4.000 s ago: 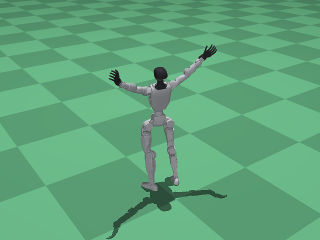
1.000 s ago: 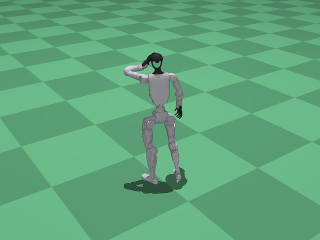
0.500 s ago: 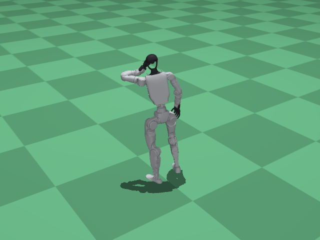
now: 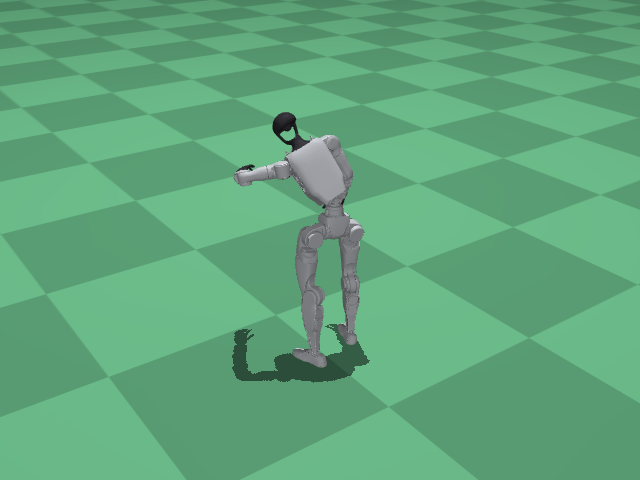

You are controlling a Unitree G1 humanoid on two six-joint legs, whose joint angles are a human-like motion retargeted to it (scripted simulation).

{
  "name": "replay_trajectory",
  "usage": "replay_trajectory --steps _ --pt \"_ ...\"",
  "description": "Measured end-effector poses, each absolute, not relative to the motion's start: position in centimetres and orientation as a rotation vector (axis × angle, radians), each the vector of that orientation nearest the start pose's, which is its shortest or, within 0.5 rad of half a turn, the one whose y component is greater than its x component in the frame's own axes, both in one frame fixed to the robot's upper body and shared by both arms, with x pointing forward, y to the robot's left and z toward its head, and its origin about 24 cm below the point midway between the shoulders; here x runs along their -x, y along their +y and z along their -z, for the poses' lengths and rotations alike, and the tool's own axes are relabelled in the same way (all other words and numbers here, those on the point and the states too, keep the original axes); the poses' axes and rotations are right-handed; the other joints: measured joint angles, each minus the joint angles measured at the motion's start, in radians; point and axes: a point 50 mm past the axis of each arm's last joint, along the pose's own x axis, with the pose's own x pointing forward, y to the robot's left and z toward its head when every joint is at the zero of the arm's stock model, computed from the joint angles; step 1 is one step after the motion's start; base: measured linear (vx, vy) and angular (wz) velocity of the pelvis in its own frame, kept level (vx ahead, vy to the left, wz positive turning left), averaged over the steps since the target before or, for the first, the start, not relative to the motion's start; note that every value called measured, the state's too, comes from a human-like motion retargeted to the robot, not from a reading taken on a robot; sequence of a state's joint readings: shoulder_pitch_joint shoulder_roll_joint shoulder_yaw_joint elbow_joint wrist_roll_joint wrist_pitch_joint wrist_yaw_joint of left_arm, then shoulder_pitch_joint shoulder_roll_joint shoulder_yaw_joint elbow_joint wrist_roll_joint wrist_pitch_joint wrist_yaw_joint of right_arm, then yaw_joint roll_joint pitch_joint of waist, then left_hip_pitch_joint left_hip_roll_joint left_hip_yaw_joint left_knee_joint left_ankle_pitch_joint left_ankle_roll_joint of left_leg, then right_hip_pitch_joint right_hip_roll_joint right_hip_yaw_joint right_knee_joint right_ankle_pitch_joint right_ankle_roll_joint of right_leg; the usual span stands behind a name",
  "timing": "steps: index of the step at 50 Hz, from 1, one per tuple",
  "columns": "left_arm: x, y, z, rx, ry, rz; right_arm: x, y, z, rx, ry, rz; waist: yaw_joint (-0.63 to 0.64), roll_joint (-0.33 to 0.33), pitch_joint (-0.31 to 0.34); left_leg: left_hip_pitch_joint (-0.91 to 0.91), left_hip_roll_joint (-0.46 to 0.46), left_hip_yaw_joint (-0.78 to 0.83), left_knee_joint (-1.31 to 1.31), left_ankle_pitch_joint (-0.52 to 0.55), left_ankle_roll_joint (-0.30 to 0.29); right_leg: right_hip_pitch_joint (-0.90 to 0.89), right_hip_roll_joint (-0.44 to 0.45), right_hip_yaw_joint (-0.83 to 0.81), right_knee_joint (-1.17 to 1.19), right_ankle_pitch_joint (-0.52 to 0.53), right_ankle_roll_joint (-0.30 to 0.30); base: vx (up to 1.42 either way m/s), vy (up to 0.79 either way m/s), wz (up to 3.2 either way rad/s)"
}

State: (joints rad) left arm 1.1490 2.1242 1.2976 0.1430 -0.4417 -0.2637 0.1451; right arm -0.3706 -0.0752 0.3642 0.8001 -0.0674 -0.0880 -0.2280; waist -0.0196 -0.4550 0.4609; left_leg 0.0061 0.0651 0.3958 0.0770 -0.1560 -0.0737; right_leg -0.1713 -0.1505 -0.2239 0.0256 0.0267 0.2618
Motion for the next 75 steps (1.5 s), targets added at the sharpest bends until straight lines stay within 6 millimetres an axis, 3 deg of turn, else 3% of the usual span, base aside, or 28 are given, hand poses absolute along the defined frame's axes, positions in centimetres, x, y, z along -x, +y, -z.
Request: replay_trajectory --steps 2,3,4,5,7,10,13,16,20,24,28,31,35,39,42,45,50,58,66,75 --pt "-25.1 31.0 -30.3 -1.517 -0.215 0.097 -26.7 -9.4 5.2 0.485 0.315 -0.235 0.014 -0.010 -0.018 0.008 0.020 -0.001 0.113 -0.034 0.032 0.062 0.000 0.006 0.000 -0.015 0.000 0.19 -0.09 -0.17" --pt "-21.7 35.0 -25.7 -1.492 -0.014 0.079 -24.3 -9.2 7.0 0.559 0.348 -0.315 -0.025 -0.005 -0.093 0.003 0.025 0.002 0.155 -0.045 0.045 0.079 -0.002 0.013 -0.002 -0.019 0.000 0.19 -0.09 -0.05" --pt "-17.3 40.4 -15.9 -1.330 0.233 -0.105 -22.4 -13.4 8.5 0.738 0.393 -0.334 -0.074 0.105 -0.184 -0.019 0.003 -0.002 0.139 -0.022 0.061 0.055 -0.022 0.012 0.007 -0.025 0.000 0.17 -0.10 0.33" --pt "-23.5 30.2 -1.8 -1.117 0.226 0.170 -20.4 -19.9 9.0 0.970 0.452 -0.336 -0.128 0.268 -0.283 -0.049 -0.033 -0.009 0.094 0.018 0.078 0.011 -0.050 0.006 0.021 -0.031 0.000 0.14 -0.11 0.38" --pt "-24.4 26.7 2.5 -1.103 0.275 0.247 -19.7 -24.6 7.3 1.038 0.448 -0.240 -0.018 0.335 -0.268 -0.077 -0.020 0.004 0.099 0.014 0.070 -0.003 -0.035 0.011 0.025 -0.033 0.000 0.12 -0.12 -0.03" --pt "-21.6 28.1 4.2 -1.097 0.367 0.251 -19.4 -25.2 5.8 1.071 0.375 -0.261 0.044 0.341 -0.266 -0.089 0.006 0.031 0.042 0.017 0.023 -0.005 0.003 0.008 0.023 -0.037 0.000 0.11 -0.14 -0.17" --pt "-19.6 29.1 3.9 -1.092 0.365 0.273 -19.6 -25.0 4.1 1.126 0.272 -0.332 0.085 0.353 -0.277 -0.082 0.036 0.065 -0.060 0.045 -0.046 -0.005 0.052 -0.004 0.021 -0.041 0.000 0.11 -0.10 -0.09" --pt "-19.2 28.9 2.4 -1.122 0.279 0.336 -20.4 -23.9 1.9 1.206 0.130 -0.434 0.116 0.362 -0.301 -0.068 0.059 0.086 -0.132 0.075 -0.090 0.001 0.087 -0.015 0.023 -0.048 0.000 0.12 -0.02 0.01" --pt "-21.0 26.5 -1.1 -1.187 0.060 0.473 -22.3 -21.4 -1.8 1.314 -0.101 -0.596 0.139 0.362 -0.354 -0.045 0.064 0.084 -0.164 0.085 -0.095 0.018 0.094 -0.024 0.034 -0.062 0.000 0.15 0.08 0.13" --pt "-24.3 21.9 -6.7 -1.239 -0.256 0.618 -25.4 -17.6 -6.7 1.420 -0.352 -0.732 0.138 0.355 -0.428 -0.013 0.045 0.064 -0.154 0.058 -0.078 0.047 0.062 -0.034 0.063 -0.089 0.000 0.19 0.18 0.24" --pt "-27.3 16.2 -14.1 -1.265 -0.618 0.689 -28.3 -13.5 -13.1 1.566 -0.636 -0.776 0.118 0.352 -0.500 0.022 0.012 0.040 -0.118 0.011 -0.070 0.091 0.006 -0.048 0.108 -0.130 0.000 0.22 0.23 0.33" --pt "-28.8 12.3 -20.3 -1.278 -0.885 0.663 -29.8 -10.9 -18.8 1.650 -0.858 -0.703 0.105 0.351 -0.547 0.051 -0.010 0.025 -0.089 -0.019 -0.068 0.128 -0.032 -0.060 0.142 -0.162 -0.007 0.22 0.19 0.27" --pt "-29.2 8.4 -28.4 -1.309 -1.186 0.562 -30.4 -8.4 -27.0 1.704 -1.114 -0.512 0.107 0.351 -0.612 0.081 -0.013 0.027 -0.062 -0.045 -0.072 0.166 -0.043 -0.062 0.154 -0.183 -0.032 0.20 0.09 -0.03" --pt "-28.3 6.3 -35.3 -1.377 -1.406 0.431 -29.6 -7.3 -35.0 1.740 -1.310 -0.286 0.114 0.350 -0.675 0.112 -0.016 0.048 -0.056 -0.062 -0.076 0.198 -0.046 -0.057 0.138 -0.189 -0.034 0.20 0.06 -0.20" --pt "-27.3 5.8 -39.6 -1.457 -1.518 0.322 -28.4 -6.8 -40.3 1.769 -1.419 -0.114 0.121 0.352 -0.719 0.135 -0.020 0.070 -0.063 -0.071 -0.083 0.217 -0.046 -0.049 0.120 -0.191 -0.023 0.19 0.05 -0.30" --pt "-26.7 6.3 -42.6 -1.559 -1.564 0.211 -27.2 -7.0 -44.5 1.791 -1.481 0.041 0.120 0.353 -0.771 0.155 -0.023 0.094 -0.074 -0.078 -0.093 0.230 -0.044 -0.038 0.103 -0.193 -0.006 0.18 0.03 -0.32" --pt "-27.0 9.1 -45.8 -1.717 -1.507 0.018 -26.4 -8.4 -48.8 1.820 -1.463 0.241 0.119 0.369 -0.876 0.179 -0.014 0.131 -0.087 -0.087 -0.114 0.238 -0.028 -0.021 0.091 -0.201 0.000 0.16 -0.01 -0.29" --pt "-26.2 14.1 -50.8 -1.798 -1.406 -0.337 -25.3 -13.7 -54.2 1.769 -1.338 0.581 0.106 0.375 -0.973 0.219 0.000 0.162 -0.090 -0.102 -0.130 0.261 -0.011 -0.015 0.097 -0.217 0.000 0.14 -0.02 -0.13" --pt "-23.6 20.2 -54.6 -1.808 -1.290 -0.705 -22.8 -21.0 -57.3 1.679 -1.184 0.902 0.112 0.370 -0.981 0.279 0.026 0.188 -0.087 -0.101 -0.150 0.315 0.018 -0.011 0.089 -0.215 0.000 0.10 -0.06 -0.12" --pt "-20.1 29.9 -54.8 -1.836 -1.001 -1.072 -19.3 -29.5 -58.0 1.596 -0.944 1.267 0.121 0.389 -0.981 0.314 0.044 0.221 -0.090 -0.084 -0.170 0.340 0.043 0.003 0.076 -0.200 0.000 0.04 -0.04 -0.11"
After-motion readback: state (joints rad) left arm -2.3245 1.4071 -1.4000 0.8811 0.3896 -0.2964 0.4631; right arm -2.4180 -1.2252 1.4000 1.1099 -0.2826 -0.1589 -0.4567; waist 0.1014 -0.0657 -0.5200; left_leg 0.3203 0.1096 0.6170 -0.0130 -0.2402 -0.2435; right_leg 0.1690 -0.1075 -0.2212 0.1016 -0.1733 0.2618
